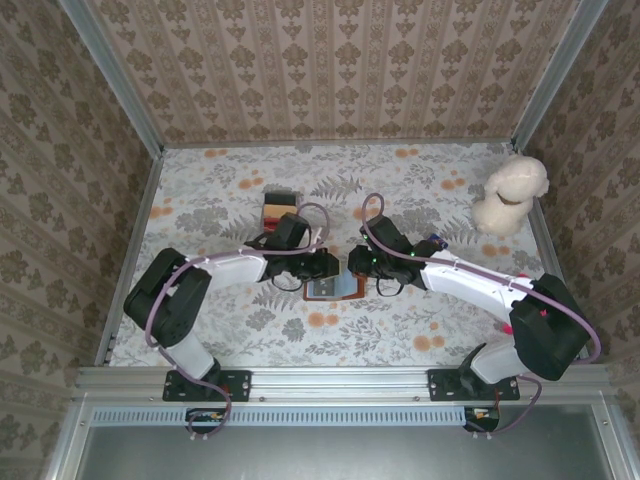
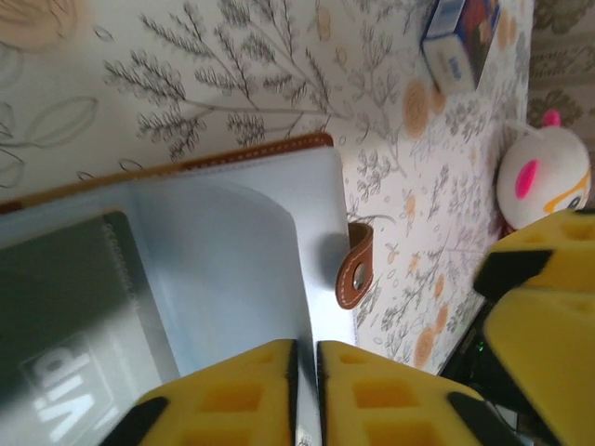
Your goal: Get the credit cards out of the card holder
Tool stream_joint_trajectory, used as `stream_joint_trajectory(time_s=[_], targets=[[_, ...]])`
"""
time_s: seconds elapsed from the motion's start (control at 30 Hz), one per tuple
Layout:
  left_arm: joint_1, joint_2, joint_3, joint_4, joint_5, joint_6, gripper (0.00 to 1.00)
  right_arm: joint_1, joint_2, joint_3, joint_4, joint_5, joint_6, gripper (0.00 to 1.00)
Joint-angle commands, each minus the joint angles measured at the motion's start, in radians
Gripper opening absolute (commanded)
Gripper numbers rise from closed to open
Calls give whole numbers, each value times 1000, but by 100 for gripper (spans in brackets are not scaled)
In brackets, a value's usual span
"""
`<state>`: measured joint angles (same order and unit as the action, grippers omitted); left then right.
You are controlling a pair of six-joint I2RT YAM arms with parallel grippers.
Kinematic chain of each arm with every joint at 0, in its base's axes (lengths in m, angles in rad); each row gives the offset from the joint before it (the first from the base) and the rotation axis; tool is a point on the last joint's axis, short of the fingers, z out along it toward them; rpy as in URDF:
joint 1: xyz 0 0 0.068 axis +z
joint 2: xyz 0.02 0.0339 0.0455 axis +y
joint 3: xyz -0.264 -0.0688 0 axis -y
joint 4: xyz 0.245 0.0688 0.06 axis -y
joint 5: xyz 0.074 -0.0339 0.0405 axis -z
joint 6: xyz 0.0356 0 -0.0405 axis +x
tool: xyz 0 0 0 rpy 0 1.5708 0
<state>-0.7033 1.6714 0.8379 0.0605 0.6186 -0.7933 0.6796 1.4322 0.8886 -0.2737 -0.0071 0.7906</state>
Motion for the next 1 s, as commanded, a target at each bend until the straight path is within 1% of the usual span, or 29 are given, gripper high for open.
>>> stream_joint_trajectory(time_s=[0.0,0.17,0.4,0.63,0.77,0.87,0.97], targets=[[-22,44,35,7,13,-1,12,-8,-10,31,-50,7,21,23],[-43,87,68,8,7,-5,13,-18,-12,24,-51,-2,24,22],[-66,141,87,22,7,-21,25,-48,17,5,-20,-95,44,21],[-67,132,68,57,16,-41,32,-72,67,20,-7,-133,51,21],[-65,91,55,66,15,-49,39,-78,66,17,-4,-129,57,21],[-64,60,46,50,8,-40,40,-81,56,18,-4,-123,59,22],[-64,43,27,59,3,-41,37,-81,64,34,-13,-132,53,21]])
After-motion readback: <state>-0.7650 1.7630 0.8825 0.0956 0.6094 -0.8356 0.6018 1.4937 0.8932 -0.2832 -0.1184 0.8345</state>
